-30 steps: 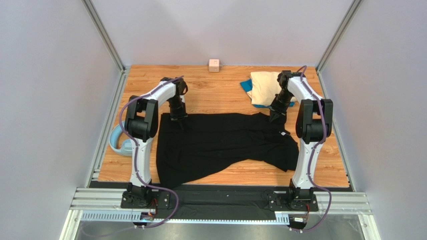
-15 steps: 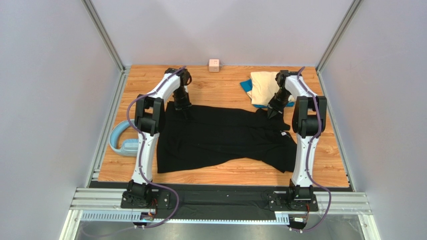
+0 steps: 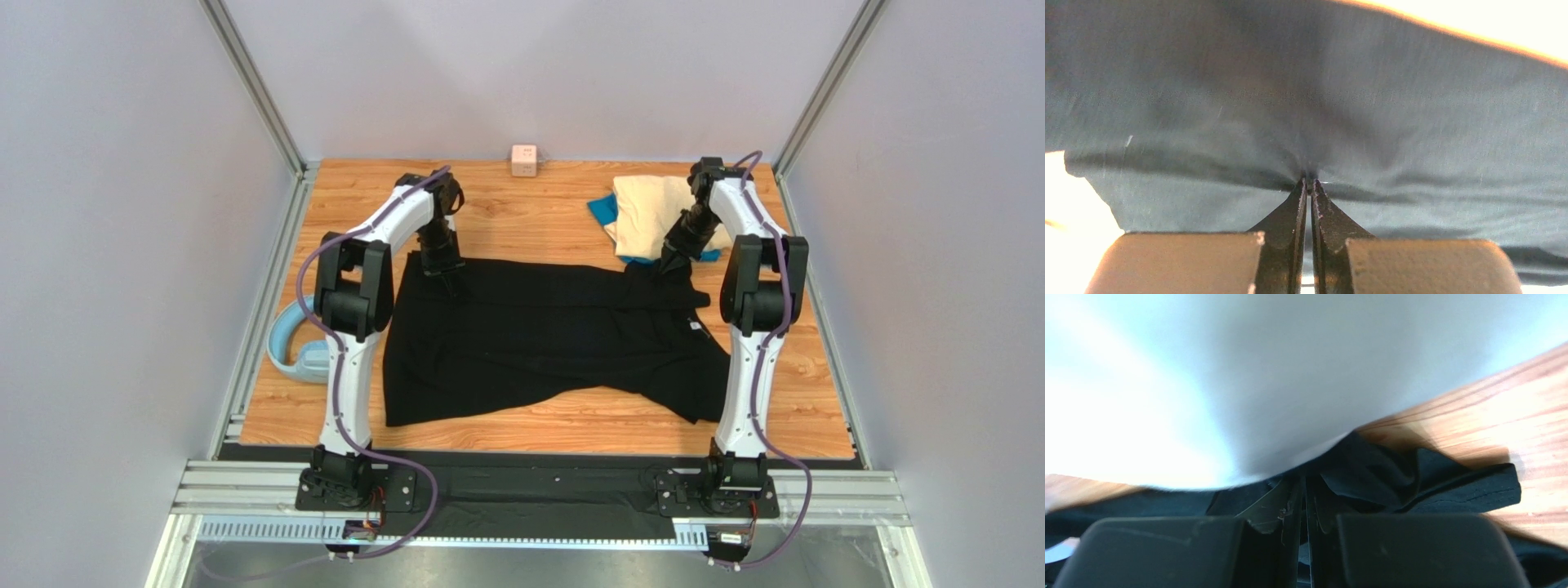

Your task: Fold and stack the t-shirts

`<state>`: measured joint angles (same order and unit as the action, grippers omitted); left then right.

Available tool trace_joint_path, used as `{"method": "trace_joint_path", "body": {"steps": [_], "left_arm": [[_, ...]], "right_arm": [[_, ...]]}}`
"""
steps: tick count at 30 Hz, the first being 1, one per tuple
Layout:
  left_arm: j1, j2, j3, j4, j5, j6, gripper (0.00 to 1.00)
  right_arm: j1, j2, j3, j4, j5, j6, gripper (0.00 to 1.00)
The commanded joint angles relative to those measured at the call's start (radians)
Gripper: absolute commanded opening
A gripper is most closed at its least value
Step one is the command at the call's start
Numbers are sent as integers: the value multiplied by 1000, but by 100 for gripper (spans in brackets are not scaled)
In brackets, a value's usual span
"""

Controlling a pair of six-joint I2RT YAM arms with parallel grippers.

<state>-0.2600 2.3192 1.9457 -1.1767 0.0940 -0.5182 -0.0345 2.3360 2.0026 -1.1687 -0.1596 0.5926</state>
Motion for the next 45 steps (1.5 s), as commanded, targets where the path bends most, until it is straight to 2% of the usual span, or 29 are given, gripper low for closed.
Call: {"method": "trace_joint_path", "body": {"steps": [1, 5, 6, 10, 14, 16, 18, 23, 30, 34, 40, 42, 45], "left_arm": [[-2, -180, -74, 35, -25, 20, 11], [-21, -325, -209, 45, -45, 64, 12], [-34, -357, -288, 61, -34, 78, 12], [-97, -515, -487, 89, 16, 83, 12], [-179, -590, -646, 127, 45, 40, 12], [-234, -609, -702, 153, 58, 15, 12], [-298, -601, -706, 164, 56, 14, 11], [-416, -509, -651, 183, 41, 14, 10], [-505, -397, -481, 186, 73, 15, 10], [-539, -348, -438, 193, 81, 20, 10], [-564, -307, -491, 256, 96, 17, 5], [-565, -285, -527, 281, 101, 17, 0], [-565, -271, -570, 293, 96, 20, 0]], "right_arm": [[1, -139, 45, 24, -43, -85, 13], [4, -308, -83, 61, -23, -109, 19], [10, -373, -120, 67, -27, -119, 22], [62, -464, -263, 23, -20, -191, 22], [129, -514, -453, 33, -23, -232, 21], [172, -514, -496, 44, -29, -243, 18], [203, -495, -528, 50, -26, -252, 13], [243, -436, -551, 73, -17, -275, 11], [286, -376, -499, 81, -23, -263, 11], [321, -357, -490, 86, -27, -263, 11], [372, -296, -476, 107, -24, -263, 12], [377, -233, -455, 100, -12, -258, 10], [374, -164, -420, 84, 24, -252, 4]]}}
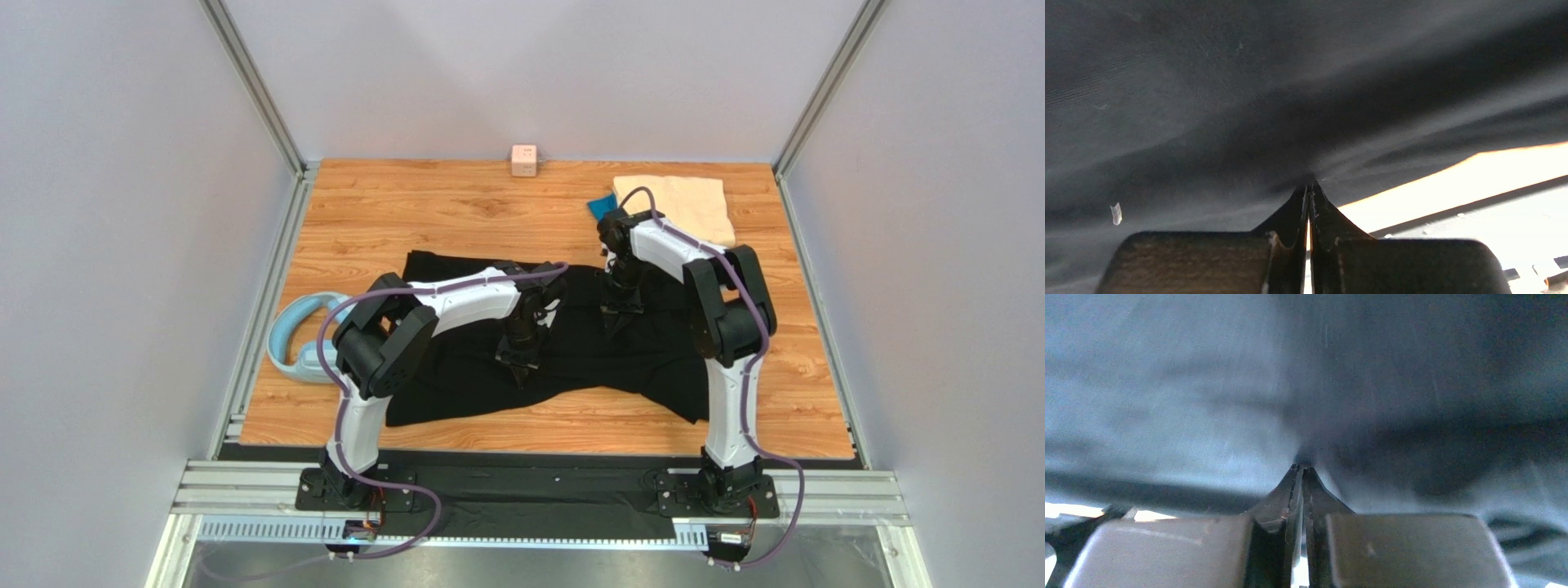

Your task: Fold and stack the t-shirts

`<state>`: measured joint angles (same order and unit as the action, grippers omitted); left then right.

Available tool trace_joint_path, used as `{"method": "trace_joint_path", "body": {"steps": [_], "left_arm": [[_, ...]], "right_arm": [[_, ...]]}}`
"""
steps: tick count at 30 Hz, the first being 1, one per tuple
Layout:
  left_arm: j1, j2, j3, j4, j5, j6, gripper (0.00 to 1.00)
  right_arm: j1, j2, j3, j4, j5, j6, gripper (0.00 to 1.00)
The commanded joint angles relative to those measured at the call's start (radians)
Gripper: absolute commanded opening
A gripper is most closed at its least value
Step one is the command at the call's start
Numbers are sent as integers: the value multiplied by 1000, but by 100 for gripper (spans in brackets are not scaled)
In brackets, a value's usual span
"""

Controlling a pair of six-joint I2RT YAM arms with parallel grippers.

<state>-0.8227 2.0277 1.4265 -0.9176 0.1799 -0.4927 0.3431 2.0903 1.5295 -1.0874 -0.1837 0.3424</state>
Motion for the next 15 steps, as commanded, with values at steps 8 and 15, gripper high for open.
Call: {"method": "trace_joint_path", "body": {"steps": [8, 15], "left_arm": [[-6, -41, -202, 80, 30, 16, 0], [-9, -138, -353, 99, 73, 46, 0]], "right_arm": [[-58, 177, 153, -17, 18, 49, 0], [-76, 247, 308, -86, 18, 38, 0]]}}
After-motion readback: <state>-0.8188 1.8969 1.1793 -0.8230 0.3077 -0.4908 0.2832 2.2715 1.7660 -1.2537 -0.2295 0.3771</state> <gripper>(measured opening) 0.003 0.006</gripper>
